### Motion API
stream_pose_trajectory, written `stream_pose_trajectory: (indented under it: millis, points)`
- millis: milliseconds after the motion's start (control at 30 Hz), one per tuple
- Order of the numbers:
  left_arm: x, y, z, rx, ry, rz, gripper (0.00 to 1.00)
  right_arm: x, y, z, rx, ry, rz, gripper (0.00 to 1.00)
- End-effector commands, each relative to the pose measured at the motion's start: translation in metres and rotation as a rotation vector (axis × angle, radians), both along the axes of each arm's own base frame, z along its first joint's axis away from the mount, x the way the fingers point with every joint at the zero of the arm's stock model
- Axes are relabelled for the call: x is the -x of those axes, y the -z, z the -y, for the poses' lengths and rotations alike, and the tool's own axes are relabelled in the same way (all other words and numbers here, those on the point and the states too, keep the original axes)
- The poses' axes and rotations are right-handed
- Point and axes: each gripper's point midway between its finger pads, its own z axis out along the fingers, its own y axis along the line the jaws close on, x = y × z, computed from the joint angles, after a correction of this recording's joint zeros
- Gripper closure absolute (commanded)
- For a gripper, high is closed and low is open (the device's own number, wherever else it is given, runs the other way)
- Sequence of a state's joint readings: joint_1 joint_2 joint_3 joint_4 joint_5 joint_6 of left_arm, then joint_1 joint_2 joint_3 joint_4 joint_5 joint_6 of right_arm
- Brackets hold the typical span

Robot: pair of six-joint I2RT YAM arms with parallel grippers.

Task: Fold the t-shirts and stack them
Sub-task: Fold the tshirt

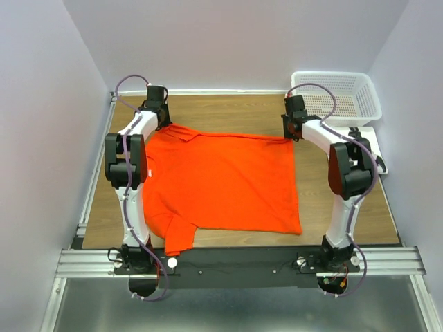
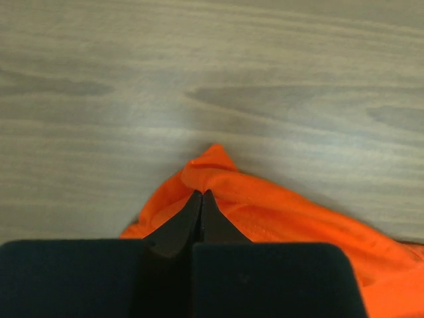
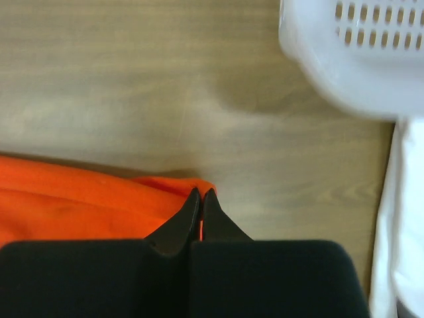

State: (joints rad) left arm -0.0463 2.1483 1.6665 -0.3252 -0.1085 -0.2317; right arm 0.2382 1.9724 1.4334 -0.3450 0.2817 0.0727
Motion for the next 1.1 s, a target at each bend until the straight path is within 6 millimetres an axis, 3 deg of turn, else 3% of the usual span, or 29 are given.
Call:
stream_pose_trajectory:
  millis: [0,67,167,267,333,767,867,1067]
  points:
    - [-0.041,-0.062,0.014,0.053,0.042,0.172,1.00,-0.054,-0.018,0.012,-0.017,0.066,0.148,1.00]
    - [-0.048,-0.057,0.016,0.058,0.044,0.164,1.00,-0.063,-0.018,0.013,-0.020,0.060,0.157,0.99]
    - [-0.048,-0.050,0.018,0.071,0.044,0.150,1.00,-0.070,-0.007,0.013,-0.020,0.052,0.147,0.99]
    - [-0.042,-0.045,0.021,0.097,0.043,0.122,1.00,-0.077,-0.009,0.012,-0.035,0.047,0.155,0.99]
    - [-0.037,-0.053,0.022,0.108,0.037,0.121,1.00,-0.077,-0.013,0.010,-0.048,0.030,0.160,0.99]
    - [0.032,-0.101,0.018,0.155,-0.040,0.090,1.00,-0.049,-0.026,0.006,-0.080,-0.008,0.149,1.00]
    - [0.047,-0.095,0.020,0.171,-0.037,0.055,1.00,-0.045,-0.030,0.009,-0.073,-0.001,0.153,0.99]
    - [0.068,-0.104,0.022,0.191,-0.039,0.059,1.00,-0.039,-0.036,0.020,-0.051,0.011,0.159,0.99]
